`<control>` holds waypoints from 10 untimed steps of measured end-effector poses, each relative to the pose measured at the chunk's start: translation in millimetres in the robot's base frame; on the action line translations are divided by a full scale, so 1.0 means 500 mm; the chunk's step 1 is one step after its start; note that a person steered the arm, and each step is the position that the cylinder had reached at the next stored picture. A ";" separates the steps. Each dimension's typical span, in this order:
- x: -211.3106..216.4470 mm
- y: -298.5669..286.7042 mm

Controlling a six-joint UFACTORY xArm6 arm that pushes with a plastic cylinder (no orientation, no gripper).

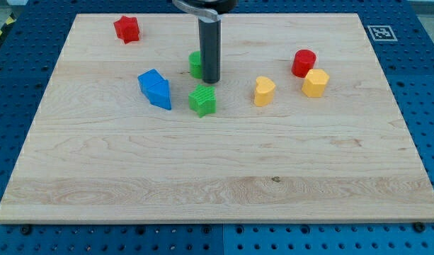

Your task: Move the green circle to top center

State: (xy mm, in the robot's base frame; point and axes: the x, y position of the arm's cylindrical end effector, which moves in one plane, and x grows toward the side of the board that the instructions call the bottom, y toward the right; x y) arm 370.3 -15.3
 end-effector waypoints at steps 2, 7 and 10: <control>0.022 -0.078; -0.028 -0.076; -0.115 0.023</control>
State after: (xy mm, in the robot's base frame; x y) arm 312.7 -3.6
